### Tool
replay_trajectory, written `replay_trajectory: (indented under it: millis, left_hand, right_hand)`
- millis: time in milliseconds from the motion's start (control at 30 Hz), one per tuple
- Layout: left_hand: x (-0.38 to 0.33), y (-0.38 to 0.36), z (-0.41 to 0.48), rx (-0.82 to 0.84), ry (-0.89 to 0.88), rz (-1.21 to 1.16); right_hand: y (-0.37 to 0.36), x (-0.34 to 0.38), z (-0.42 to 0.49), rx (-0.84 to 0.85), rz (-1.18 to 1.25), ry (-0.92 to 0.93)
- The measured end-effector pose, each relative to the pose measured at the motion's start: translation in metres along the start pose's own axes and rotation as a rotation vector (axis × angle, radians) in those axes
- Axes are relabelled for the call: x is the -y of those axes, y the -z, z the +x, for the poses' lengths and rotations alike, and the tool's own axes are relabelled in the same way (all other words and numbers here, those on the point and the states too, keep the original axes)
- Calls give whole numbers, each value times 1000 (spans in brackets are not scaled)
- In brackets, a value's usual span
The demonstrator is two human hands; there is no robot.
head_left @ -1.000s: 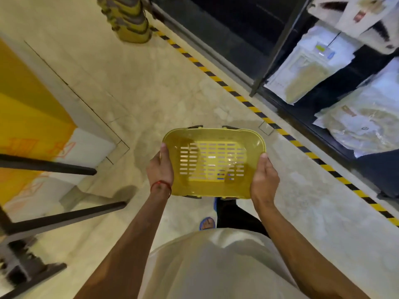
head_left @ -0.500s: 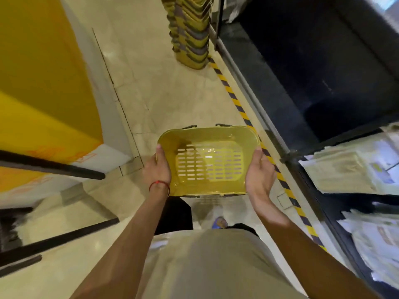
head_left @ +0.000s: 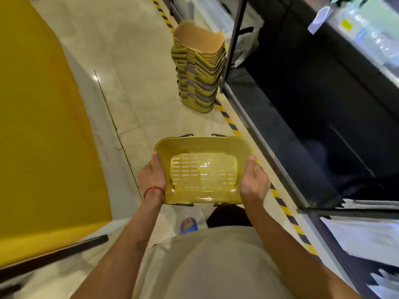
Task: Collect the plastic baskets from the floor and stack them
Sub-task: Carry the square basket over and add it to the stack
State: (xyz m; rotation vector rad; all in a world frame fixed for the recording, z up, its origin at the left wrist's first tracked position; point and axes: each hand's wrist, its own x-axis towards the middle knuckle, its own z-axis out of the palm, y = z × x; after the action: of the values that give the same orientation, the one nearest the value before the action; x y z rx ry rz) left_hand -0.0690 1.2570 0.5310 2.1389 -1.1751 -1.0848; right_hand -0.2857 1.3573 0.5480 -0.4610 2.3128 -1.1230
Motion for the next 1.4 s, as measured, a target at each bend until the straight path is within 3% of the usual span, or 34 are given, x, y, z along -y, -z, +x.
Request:
replay_trajectory:
  millis: [200,733,1033,1400]
  left_hand:
    - [-83,-28,90,-23,-12,-22]
    - [-333,-131,300,-19,-58,-3]
    - [-442,-186,471,106,-227,91]
    - [-528,-212,600,329,-197,203]
  right_hand:
    - [-62,71,85,-87,75,30]
    - [-164,256,346,-22,7,51]
    - [-270,334,448,-196,129,-49]
    - [-364,395,500,-373,270,-293]
